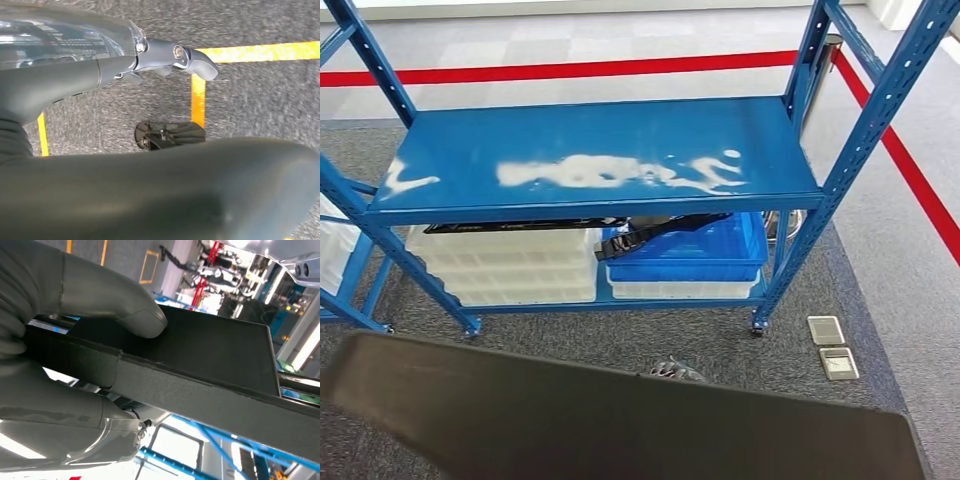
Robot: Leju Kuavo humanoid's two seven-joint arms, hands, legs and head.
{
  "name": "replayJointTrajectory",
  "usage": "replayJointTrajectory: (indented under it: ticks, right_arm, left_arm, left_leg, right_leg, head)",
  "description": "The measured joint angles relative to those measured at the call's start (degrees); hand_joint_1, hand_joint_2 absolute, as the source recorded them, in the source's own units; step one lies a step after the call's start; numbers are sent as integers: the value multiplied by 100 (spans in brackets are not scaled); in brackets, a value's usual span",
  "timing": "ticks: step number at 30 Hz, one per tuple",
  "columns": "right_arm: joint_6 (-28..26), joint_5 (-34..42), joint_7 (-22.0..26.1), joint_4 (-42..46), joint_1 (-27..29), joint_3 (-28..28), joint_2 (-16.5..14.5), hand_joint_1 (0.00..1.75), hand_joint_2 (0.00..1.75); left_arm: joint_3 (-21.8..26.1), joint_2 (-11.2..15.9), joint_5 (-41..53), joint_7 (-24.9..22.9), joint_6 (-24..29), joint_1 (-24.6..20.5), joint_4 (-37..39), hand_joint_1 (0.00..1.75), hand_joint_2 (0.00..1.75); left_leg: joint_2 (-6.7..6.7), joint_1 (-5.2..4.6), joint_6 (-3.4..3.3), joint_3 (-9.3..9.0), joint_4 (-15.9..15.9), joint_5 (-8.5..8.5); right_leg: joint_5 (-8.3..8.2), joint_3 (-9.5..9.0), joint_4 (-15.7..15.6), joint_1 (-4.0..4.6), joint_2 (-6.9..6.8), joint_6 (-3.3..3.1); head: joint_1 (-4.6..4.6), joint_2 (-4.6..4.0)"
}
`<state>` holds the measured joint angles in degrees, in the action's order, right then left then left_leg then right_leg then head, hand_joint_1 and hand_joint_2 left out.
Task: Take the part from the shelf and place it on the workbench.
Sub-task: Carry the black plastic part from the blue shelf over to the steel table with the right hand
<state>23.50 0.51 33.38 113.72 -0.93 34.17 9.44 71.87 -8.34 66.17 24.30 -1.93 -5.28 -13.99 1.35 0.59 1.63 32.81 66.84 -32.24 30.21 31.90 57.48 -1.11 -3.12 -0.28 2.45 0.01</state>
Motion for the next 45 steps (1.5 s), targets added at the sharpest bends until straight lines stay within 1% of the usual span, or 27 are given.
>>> replayJointTrajectory:
  ticks: [2,3,5,6,7,9,11,12,13,14,16,18,21,23,25,26,27,28,30,32,34,36,38,40,42,43,45]
  right_arm:
    - [4,12,2,-2,0,-4,0,175,175]
    - [6,18,4,-2,-3,-7,-1,175,175]
    - [8,25,5,-2,-11,-13,-3,175,175]
    - [9,26,6,-3,-13,-19,-3,175,175]
    - [9,28,7,-4,-12,-25,-3,175,175]
    - [11,32,9,-15,-4,-37,-1,175,175]
    - [26,35,10,-35,3,-46,2,175,175]
    - [38,35,10,-46,6,-50,3,175,175]
    - [50,36,10,-54,9,-53,4,175,175]
    - [59,35,10,-58,11,-55,4,175,175]
    - [63,29,10,-63,20,-60,4,175,175]
    - [63,9,14,-63,41,-61,5,175,175]
    - [63,-23,29,-61,55,-60,0,175,175]
    - [62,-26,44,-60,58,-60,-13,175,175]
    - [58,-30,61,-58,66,-60,-21,175,175]
    - [56,-33,68,-58,70,-60,-23,175,175]
    - [54,-38,76,-58,72,-59,-25,175,175]
    - [51,-40,83,-58,71,-58,-27,175,175]
    - [40,-46,102,-58,64,-58,-39,175,175]
    - [17,-52,129,-56,59,-60,-54,175,175]
    - [-1,-66,152,-55,60,-58,-62,175,175]
    - [-7,-81,162,-50,54,-57,-76,175,175]
    - [-12,-92,179,-40,46,-57,-91,175,175]
    - [-18,-113,196,-34,56,-57,-96,175,175]
    - [-24,-133,203,-34,75,-56,-96,175,175]
    - [-26,-138,206,-34,80,-56,-96,175,175]
    - [-26,-142,213,-34,81,-55,-98,175,175]
  left_arm:
    - [0,9,3,1,1,-19,0,0,175]
    - [0,12,3,2,1,-26,0,0,175]
    - [0,17,3,2,1,-21,0,0,175]
    - [0,19,3,2,1,-13,0,0,175]
    - [0,21,3,2,2,-6,0,0,175]
    - [0,22,10,2,1,-1,0,0,175]
    - [0,23,23,2,-21,10,0,0,175]
    - [0,23,27,2,-34,19,0,0,175]
    - [0,23,31,2,-47,24,0,0,175]
    - [0,23,34,4,-55,24,0,0,175]
    - [0,25,43,13,-62,10,0,0,175]
    - [0,31,52,28,-63,0,0,0,175]
    - [-1,57,61,41,-71,30,0,0,175]
    - [-3,80,67,54,-81,25,0,0,175]
    - [-4,97,69,80,-92,3,0,0,175]
    - [-4,107,69,93,-100,-1,0,0,175]
    - [-4,116,69,105,-107,4,0,0,175]
    - [-4,122,70,114,-112,12,0,0,175]
    - [-4,142,73,134,-115,22,0,0,175]
    - [-5,177,77,154,-114,1,0,0,175]
    - [-6,222,84,174,-113,-22,0,0,175]
    - [-7,268,95,196,-113,-18,0,0,175]
    - [-8,298,111,210,-113,-28,0,0,175]
    - [-10,314,121,214,-113,-64,0,0,175]
    - [-11,322,122,214,-113,-82,0,0,175]
    - [-11,325,123,214,-113,-80,0,0,175]
    - [-13,327,125,214,-113,-80,0,0,175]
  left_leg:
    - [132,-30,-60,-465,-753,73]
    - [167,-50,-93,-564,-945,53]
    - [105,-58,-160,-561,-1060,32]
    - [65,-47,-196,-551,-1094,39]
    - [26,-33,-236,-536,-1126,55]
    - [-45,-30,-303,-490,-1140,94]
    - [-131,-54,-332,-446,-1113,114]
    - [-181,-65,-336,-432,-1094,116]
    - [-239,-74,-335,-423,-1072,115]
    - [-304,-78,-330,-417,-1048,111]
    - [-435,-83,-301,-383,-987,88]
    - [-549,-75,-255,-298,-926,79]
    - [-664,-73,-184,-192,-879,83]
    - [-520,-77,-118,-64,-626,-90]
    - [-297,-50,-37,263,58,-437]
    - [-246,-35,-7,436,419,-568]
    - [-220,-24,13,546,649,-614]
    - [-202,-17,21,553,664,-549]
    - [-87,-17,3,257,55,-162]
    - [190,-67,-55,-80,-656,122]
    - [316,-122,-118,-149,-871,155]
    - [202,-121,-192,-130,-899,191]
    - [84,-93,-285,-136,-947,250]
    - [-42,-79,-342,-125,-965,288]
    - [-181,-91,-358,-108,-952,297]
    - [-255,-98,-359,-104,-940,297]
    - [-402,-101,-353,-102,-909,293]
  right_leg:
    - [-39,16,5,14,-100,55]
    - [-59,22,7,19,-151,88]
    - [-82,43,16,21,-229,163]
    - [-44,64,49,16,-176,195]
    - [61,118,167,12,-74,216]
    - [435,351,738,10,179,228]
    - [741,630,1464,18,265,218]
    - [752,678,1625,20,275,211]
    - [649,621,1555,22,288,202]
    - [457,473,1269,22,325,187]
    - [112,130,553,14,556,146]
    - [50,-9,211,8,718,122]
    - [102,-9,141,-15,581,93]
    - [100,-12,117,-48,435,55]
    - [104,-9,117,-48,266,32]
    - [106,-8,118,-45,181,29]
    - [109,-8,118,-43,101,28]
    - [113,-12,119,-43,29,29]
    - [123,-31,118,-41,-101,42]
    - [136,-46,121,-18,-213,70]
    - [141,-54,120,2,-326,111]
    - [156,-85,110,-5,-406,166]
    - [328,-42,288,-17,-181,205]
    - [691,213,897,-20,157,209]
    - [921,502,1537,-9,268,205]
    - [878,540,1616,-3,282,200]
    - [517,329,1143,-2,352,182]
  head:
    - [-1,1]
    - [-1,0]
    - [-3,0]
    - [-3,-1]
    - [-4,-1]
    - [-7,-1]
    - [-7,-1]
    - [-7,-1]
    - [-7,-1]
    - [-7,-1]
    - [-5,-1]
    - [-9,-1]
    - [-8,-1]
    - [-1,-1]
    - [4,-1]
    - [4,-1]
    - [4,-1]
    - [4,-1]
    - [4,-1]
    - [3,-1]
    - [1,-1]
    - [0,-1]
    - [-3,-1]
    - [-9,-1]
    - [-10,0]
    - [-10,-1]
    - [-11,0]
